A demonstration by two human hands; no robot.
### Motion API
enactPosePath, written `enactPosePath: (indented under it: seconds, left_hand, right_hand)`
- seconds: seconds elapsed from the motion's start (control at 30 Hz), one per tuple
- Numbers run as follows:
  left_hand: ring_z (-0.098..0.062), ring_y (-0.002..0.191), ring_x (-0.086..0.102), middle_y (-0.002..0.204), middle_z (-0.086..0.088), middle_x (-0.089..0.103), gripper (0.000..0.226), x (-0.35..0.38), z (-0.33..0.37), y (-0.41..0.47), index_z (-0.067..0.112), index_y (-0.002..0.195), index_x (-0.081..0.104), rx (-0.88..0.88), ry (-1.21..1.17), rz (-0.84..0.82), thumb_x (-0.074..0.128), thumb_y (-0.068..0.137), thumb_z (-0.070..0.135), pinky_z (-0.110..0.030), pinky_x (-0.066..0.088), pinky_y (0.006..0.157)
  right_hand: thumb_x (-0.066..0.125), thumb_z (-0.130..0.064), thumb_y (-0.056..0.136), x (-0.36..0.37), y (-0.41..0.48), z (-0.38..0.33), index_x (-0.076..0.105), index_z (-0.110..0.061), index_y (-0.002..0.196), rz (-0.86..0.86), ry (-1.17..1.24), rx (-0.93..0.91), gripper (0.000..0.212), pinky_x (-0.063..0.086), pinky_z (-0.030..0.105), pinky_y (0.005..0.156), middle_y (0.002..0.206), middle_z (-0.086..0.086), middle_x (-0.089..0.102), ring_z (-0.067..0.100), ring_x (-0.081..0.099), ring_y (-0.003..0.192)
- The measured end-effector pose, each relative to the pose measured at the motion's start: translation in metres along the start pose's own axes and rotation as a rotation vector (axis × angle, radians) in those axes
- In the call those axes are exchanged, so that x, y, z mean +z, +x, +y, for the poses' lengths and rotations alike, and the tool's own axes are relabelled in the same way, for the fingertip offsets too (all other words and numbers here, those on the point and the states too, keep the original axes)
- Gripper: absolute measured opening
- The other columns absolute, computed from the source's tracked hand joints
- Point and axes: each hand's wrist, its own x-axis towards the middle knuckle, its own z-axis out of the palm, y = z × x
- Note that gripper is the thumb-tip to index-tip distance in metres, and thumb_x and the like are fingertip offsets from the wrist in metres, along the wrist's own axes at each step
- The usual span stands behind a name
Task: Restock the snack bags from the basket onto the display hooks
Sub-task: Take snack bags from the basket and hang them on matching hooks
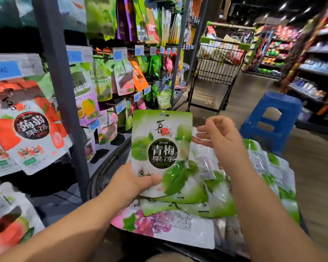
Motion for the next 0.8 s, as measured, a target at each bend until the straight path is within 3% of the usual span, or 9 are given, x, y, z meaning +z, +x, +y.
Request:
enactPosePath:
  seconds: [0.1,0.2,0.33,0.4,0.5,0.57,0.63,0.8]
  left_hand:
    - [-0.029,0.101,0.072,0.106,-0.008,0.076,0.059,-0.002,-0.005,0.001,0.017,0.109,0.070,-0.003,-0.076,0.027,0.093,0.055,0.018,-0.048,0.053,0.093]
    - [-0.029,0.100,0.072,0.106,-0.008,0.075,0.064,-0.001,-0.007,0.002,0.016,0.110,0.070,0.005,-0.083,0.027,0.092,0.050,0.026,-0.046,0.054,0.090]
    - [-0.028,0.101,0.071,0.108,-0.007,0.075,0.058,0.002,-0.008,0.002,0.017,0.113,0.070,0.019,-0.093,0.045,0.087,0.057,0.018,-0.044,0.053,0.091]
    - [-0.024,0.100,0.072,0.107,-0.004,0.076,0.058,0.004,-0.007,0.000,0.018,0.114,0.069,0.037,-0.061,0.069,0.091,0.061,0.013,-0.041,0.055,0.089]
    - [-0.015,0.094,0.073,0.104,0.001,0.076,0.047,0.006,-0.004,-0.004,0.016,0.115,0.068,0.074,-0.050,0.124,0.081,0.071,0.005,-0.018,0.057,0.070]
    - [-0.010,0.089,0.073,0.101,0.003,0.077,0.044,0.006,-0.003,-0.006,0.017,0.113,0.069,0.087,-0.048,0.144,0.079,0.073,0.002,-0.012,0.053,0.062]
    - [-0.009,0.088,0.073,0.100,0.005,0.077,0.043,0.007,-0.003,-0.007,0.019,0.111,0.069,0.091,-0.030,0.155,0.080,0.072,0.004,-0.013,0.053,0.064]
    - [-0.016,0.094,0.073,0.101,0.003,0.077,0.045,0.006,-0.005,-0.007,0.021,0.110,0.070,0.066,-0.014,0.179,0.083,0.068,0.011,-0.032,0.053,0.080]
  right_hand:
    - [0.053,-0.037,0.099,-0.045,-0.006,0.013,0.056,-0.033,0.094,0.065,-0.349,0.030,0.007,0.045,0.021,0.072,0.097,-0.011,0.065,0.005,0.061,0.089]
    - [0.052,-0.043,0.097,-0.089,-0.008,0.043,0.059,-0.031,0.101,0.147,-0.666,0.157,0.015,0.043,0.034,0.079,0.107,-0.003,0.061,0.016,0.057,0.099]
    - [0.053,-0.059,0.091,-0.116,-0.008,0.075,0.053,-0.021,0.134,0.162,-0.853,0.393,0.058,0.043,0.047,0.103,0.138,0.009,0.053,0.031,0.050,0.125]
    - [0.058,-0.060,0.088,-0.115,-0.007,0.082,0.049,-0.020,0.139,0.176,-0.915,0.423,0.065,0.042,0.048,0.104,0.139,0.011,0.053,0.034,0.050,0.125]
    - [0.062,-0.063,0.084,-0.113,-0.004,0.086,0.049,-0.019,0.136,0.226,-0.906,0.429,0.070,0.043,0.049,0.102,0.133,0.013,0.058,0.037,0.052,0.120]
    - [0.059,-0.071,0.081,-0.114,-0.003,0.088,0.047,-0.020,0.138,0.254,-0.905,0.478,0.078,0.042,0.049,0.103,0.135,0.013,0.056,0.038,0.049,0.123]
    - [0.056,-0.075,0.080,-0.114,-0.003,0.088,0.043,-0.023,0.142,0.265,-0.925,0.521,0.083,0.038,0.049,0.103,0.139,0.012,0.053,0.038,0.044,0.129]
    - [0.054,-0.079,0.078,-0.110,-0.002,0.090,0.043,-0.024,0.145,0.255,-0.883,0.502,0.088,0.038,0.049,0.106,0.142,0.011,0.052,0.037,0.045,0.131]
